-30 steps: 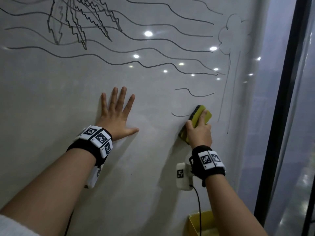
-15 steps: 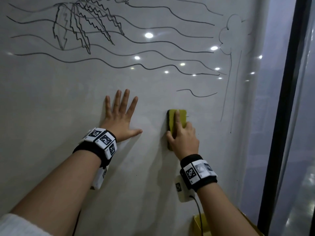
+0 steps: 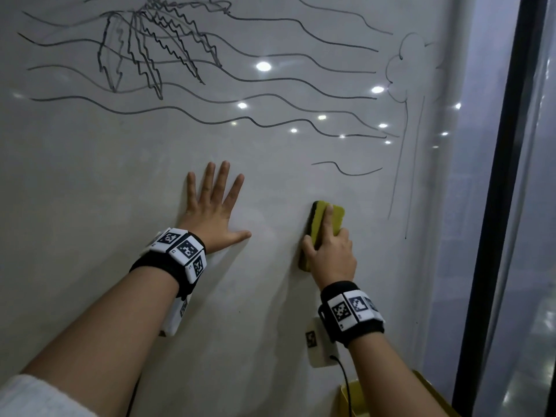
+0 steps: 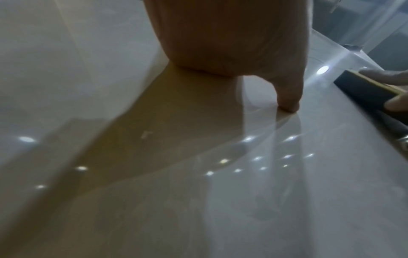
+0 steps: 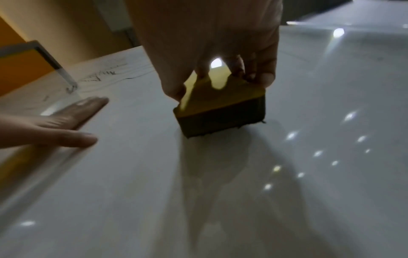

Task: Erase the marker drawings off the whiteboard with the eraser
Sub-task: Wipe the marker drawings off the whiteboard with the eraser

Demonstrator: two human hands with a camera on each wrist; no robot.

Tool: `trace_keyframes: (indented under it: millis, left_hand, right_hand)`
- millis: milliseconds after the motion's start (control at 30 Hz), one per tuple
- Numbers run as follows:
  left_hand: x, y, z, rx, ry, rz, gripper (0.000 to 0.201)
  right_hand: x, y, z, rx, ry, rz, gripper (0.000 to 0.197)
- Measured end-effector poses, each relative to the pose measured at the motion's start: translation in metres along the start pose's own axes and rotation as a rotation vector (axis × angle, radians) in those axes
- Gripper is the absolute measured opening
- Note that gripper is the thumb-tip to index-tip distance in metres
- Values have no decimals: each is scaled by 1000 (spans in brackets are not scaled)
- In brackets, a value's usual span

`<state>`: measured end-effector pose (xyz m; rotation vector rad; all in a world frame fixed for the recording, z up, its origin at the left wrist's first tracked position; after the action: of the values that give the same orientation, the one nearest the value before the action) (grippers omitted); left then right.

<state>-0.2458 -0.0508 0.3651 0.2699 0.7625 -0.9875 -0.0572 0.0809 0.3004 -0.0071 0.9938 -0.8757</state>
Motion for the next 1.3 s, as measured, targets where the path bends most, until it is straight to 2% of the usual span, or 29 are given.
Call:
trace_keyframes:
  millis: [67, 133, 167, 267, 333, 433, 500, 567, 667, 733, 933, 1200, 1300]
  left_hand:
    - [0, 0, 1, 8, 1, -6, 119]
    - [0, 0, 1, 19, 0, -9, 119]
    - [1, 1, 1, 21, 2, -11, 120]
    - [1, 2, 0, 23, 9, -16, 119]
    - [1, 2, -1, 17, 10, -15, 119]
    - [0, 1, 0, 22, 16, -18, 120]
    - [1, 1, 0, 26, 11, -17, 120]
    - [1, 0, -1, 16, 3, -8, 120]
    - [0, 0, -3, 8, -1, -2, 118]
    - [0, 0, -2, 10, 6, -5, 118]
    - [2, 2, -1, 6, 14, -12, 118]
    - [1, 1, -2, 0, 14, -11, 118]
    - [2, 1, -1, 9, 20, -14, 118]
  right_hand:
    - [8, -17, -6, 32, -12, 105, 76]
    - [11, -14, -7, 98, -26, 181, 75]
    - [9, -2, -4, 104, -25, 151, 75]
    - [3, 37, 1, -19, 2, -72, 75]
    - [4, 33, -2, -58, -5, -91, 75]
    - [8, 4, -4, 63, -33, 110, 75]
    - [2, 4, 5, 158, -37, 192, 74]
    - [-18, 25, 25, 135, 19, 119, 72]
    - [-52, 64, 50, -46, 98, -113, 70]
    - [-63, 67, 52, -119, 132, -169, 69]
    - [-52, 40, 48, 29, 104, 12, 71]
    - [-82, 55, 70, -58, 124, -99, 70]
    - [-68, 37, 57, -35, 115, -54, 70]
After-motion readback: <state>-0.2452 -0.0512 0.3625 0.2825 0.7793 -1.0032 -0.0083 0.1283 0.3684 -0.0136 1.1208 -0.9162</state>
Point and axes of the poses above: each hand's wrist, its own x-axis away from the middle knuckle, its own z-axis out of the back of the hand, y = z × x, the point moved 10 cm from there along -x, towards the middle knuckle, and after that the axes turned 7 degrees about z, right-handed, at the moved point
